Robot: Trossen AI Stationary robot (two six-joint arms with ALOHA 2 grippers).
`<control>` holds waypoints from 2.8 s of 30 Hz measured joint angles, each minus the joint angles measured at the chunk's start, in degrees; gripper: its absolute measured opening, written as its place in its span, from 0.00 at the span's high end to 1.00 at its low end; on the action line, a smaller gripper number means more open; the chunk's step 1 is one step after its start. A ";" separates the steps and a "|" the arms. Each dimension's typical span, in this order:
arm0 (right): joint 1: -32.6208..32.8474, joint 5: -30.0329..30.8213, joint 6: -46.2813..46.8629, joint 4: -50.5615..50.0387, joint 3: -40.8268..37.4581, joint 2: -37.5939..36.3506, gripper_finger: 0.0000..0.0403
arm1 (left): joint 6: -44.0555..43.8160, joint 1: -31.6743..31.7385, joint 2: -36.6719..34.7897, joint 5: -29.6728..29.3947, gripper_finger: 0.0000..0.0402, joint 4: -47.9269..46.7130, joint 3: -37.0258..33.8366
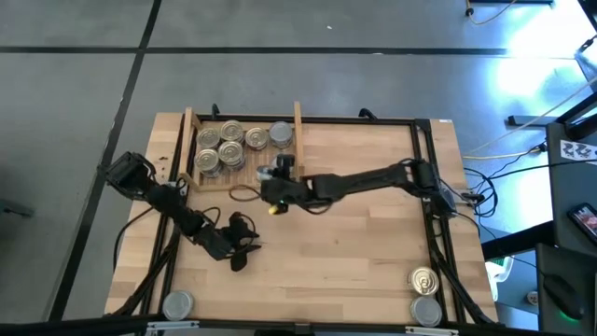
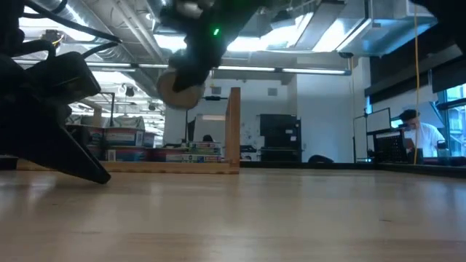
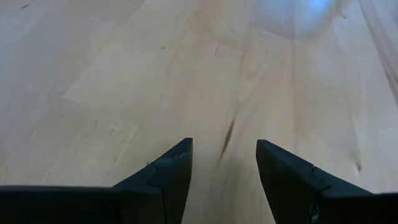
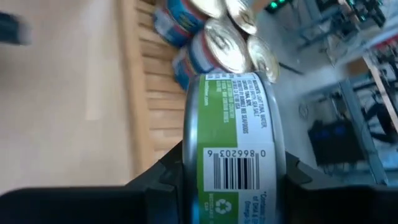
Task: Stack canned seafood by type on shelf
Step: Stack the green tuna can on top of the other green tuna can on the shelf, then move the blue tuna can from the bottom right to the center
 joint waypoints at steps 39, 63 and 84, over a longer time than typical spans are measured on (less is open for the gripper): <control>-8.11 -4.89 0.86 -6.33 1.88 8.07 0.46 | 0.19 -0.05 0.00 -0.56 0.56 -0.37 0.04; 8.35 -9.32 7.90 -30.98 10.57 1.60 0.51 | 0.14 -0.01 0.00 -0.67 0.56 -0.17 0.04; 25.65 -29.30 62.67 -28.66 -37.41 -31.39 0.74 | 3.02 1.21 0.06 -1.69 0.56 3.14 0.00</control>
